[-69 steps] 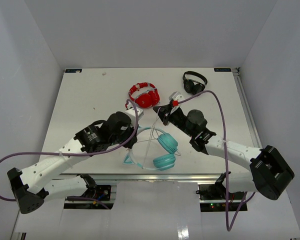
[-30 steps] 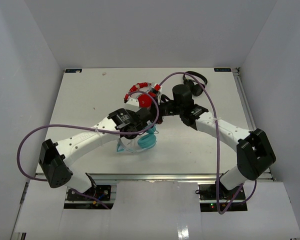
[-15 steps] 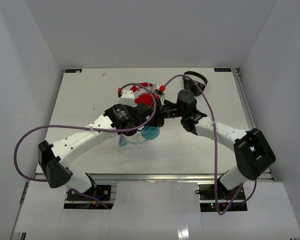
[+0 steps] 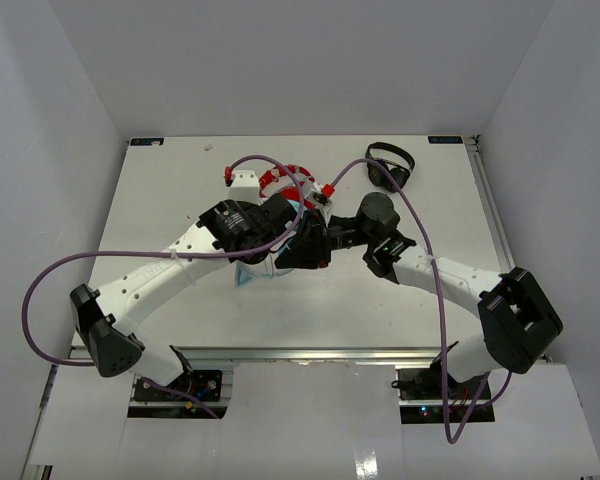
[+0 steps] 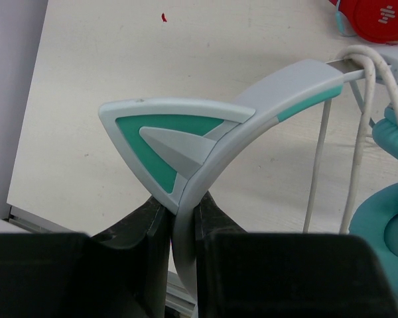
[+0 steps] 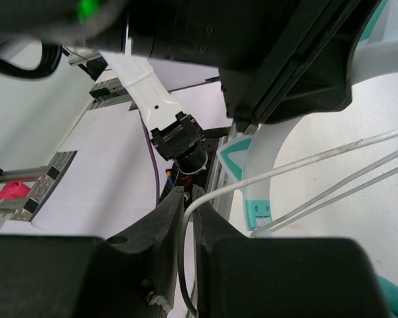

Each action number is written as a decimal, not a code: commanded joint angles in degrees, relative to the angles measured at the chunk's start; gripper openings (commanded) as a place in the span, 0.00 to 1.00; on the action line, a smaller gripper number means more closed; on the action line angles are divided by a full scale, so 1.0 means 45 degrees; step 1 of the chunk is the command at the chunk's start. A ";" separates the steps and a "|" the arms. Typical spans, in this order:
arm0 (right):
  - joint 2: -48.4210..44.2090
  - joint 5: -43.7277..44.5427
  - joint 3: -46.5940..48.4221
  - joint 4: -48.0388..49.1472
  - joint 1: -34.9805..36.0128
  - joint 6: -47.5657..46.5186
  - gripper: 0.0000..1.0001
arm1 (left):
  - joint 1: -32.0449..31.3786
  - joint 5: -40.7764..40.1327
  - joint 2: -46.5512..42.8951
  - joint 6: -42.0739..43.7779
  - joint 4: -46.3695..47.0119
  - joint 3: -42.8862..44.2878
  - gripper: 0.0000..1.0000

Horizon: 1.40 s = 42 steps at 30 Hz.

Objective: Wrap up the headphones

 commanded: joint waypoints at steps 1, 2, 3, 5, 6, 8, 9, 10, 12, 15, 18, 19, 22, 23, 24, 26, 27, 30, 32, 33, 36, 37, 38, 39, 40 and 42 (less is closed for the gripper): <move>-0.0727 -0.0183 -0.0458 0.0816 0.0567 -0.0098 0.17 | 0.0264 -0.0701 -0.1309 -0.0305 0.0708 0.0875 0.00; -0.0761 -0.0113 -0.0529 0.0847 0.0647 -0.0122 0.17 | 0.0264 -0.0645 -0.1429 -0.0211 0.0905 0.0874 0.00; -0.0797 -0.0077 -0.0565 0.0894 0.0742 -0.0134 0.17 | 0.0264 -0.0621 -0.1571 -0.0163 0.1060 0.0851 0.00; -0.0804 -0.0073 -0.0576 0.0942 0.0870 -0.0167 0.16 | 0.0280 -0.0597 -0.1853 -0.0107 0.1274 0.0776 0.00; -0.0777 -0.0056 -0.0519 0.0862 0.0944 -0.0202 0.16 | 0.0283 -0.0597 -0.1945 -0.0095 0.1332 0.0728 0.00; -0.0765 0.0008 -0.0443 0.0683 0.1072 -0.0317 0.16 | 0.0322 -0.0668 -0.2054 -0.0146 0.1306 0.0683 0.00; -0.0765 0.0038 -0.0422 0.0613 0.1163 -0.0388 0.15 | 0.0352 -0.0718 -0.2125 -0.0226 0.1276 0.0673 0.00; -0.0772 0.0093 -0.0439 0.0569 0.1250 -0.0447 0.15 | 0.0361 -0.0756 -0.2214 -0.0265 0.1321 0.0647 0.00; -0.0784 0.0165 -0.0475 0.0532 0.1434 -0.0577 0.15 | 0.0362 -0.0810 -0.2409 -0.0308 0.1456 0.0594 0.00; -0.0881 0.0593 -0.0533 -0.0109 0.1775 -0.1129 0.13 | 0.0420 -0.0812 -0.2868 -0.0213 0.1891 0.0553 0.00; -0.0958 0.0898 -0.0641 -0.0264 0.2079 -0.1401 0.09 | 0.0516 -0.0851 -0.3059 -0.0195 0.1875 0.0685 0.00; -0.0975 0.0997 -0.0650 -0.0268 0.2194 -0.1495 0.08 | 0.0563 -0.0866 -0.3079 -0.0237 0.1827 0.0719 0.00; -0.1038 0.1190 -0.0758 -0.0405 0.2459 -0.1640 0.08 | 0.0645 -0.0880 -0.3103 -0.0222 0.1794 0.0816 0.00; -0.1038 0.1252 -0.0792 -0.0433 0.2515 -0.1681 0.08 | 0.0665 -0.0887 -0.3103 -0.0201 0.1808 0.0823 0.00; -0.1058 0.1297 -0.0816 -0.0454 0.2587 -0.1718 0.08 | 0.0694 -0.0900 -0.3103 -0.0193 0.1824 0.0816 0.00; -0.1092 0.1417 -0.0938 -0.0529 0.2730 -0.1810 0.08 | 0.0786 -0.0968 -0.3110 -0.0178 0.1901 0.0734 0.00; -0.1120 0.1475 -0.0976 -0.0542 0.2813 -0.1848 0.08 | 0.0841 -0.0964 -0.3131 -0.0136 0.1980 0.0701 0.00; -0.1165 0.1619 -0.1090 -0.0551 0.2995 -0.1932 0.08 | 0.0996 -0.0891 -0.3200 -0.0017 0.2212 0.0651 0.00; -0.1189 0.1739 -0.1086 -0.0679 0.3144 -0.2092 0.10 | 0.1006 -0.0856 -0.3262 0.0017 0.2352 0.0608 0.00; -0.1177 0.1800 -0.1080 -0.0776 0.3182 -0.2172 0.11 | 0.1006 -0.0834 -0.3296 0.0039 0.2413 0.0575 0.00; -0.1064 0.1847 -0.0999 -0.0955 0.3225 -0.2303 0.15 | 0.1022 -0.0747 -0.3441 0.0214 0.2691 0.0459 0.00; -0.0993 0.1812 -0.0949 -0.0962 0.3232 -0.2303 0.15 | 0.1015 -0.0732 -0.3456 0.0250 0.2735 0.0423 0.00; -0.0921 0.1776 -0.0899 -0.0970 0.3239 -0.2304 0.16 | 0.1008 -0.0718 -0.3470 0.0286 0.2778 0.0387 0.00; -0.0873 0.1767 -0.0856 -0.0972 0.3256 -0.2304 0.16 | 0.1006 -0.0714 -0.3474 0.0296 0.2775 0.0377 0.00; -0.0830 0.1744 -0.0846 -0.0928 0.3272 -0.2282 0.16 | 0.1017 -0.0736 -0.3485 0.0307 0.2771 0.0366 0.00; -0.0781 0.1715 -0.0853 -0.0867 0.3326 -0.2246 0.16 | 0.1045 -0.0786 -0.3455 0.0279 0.2745 0.0384 0.00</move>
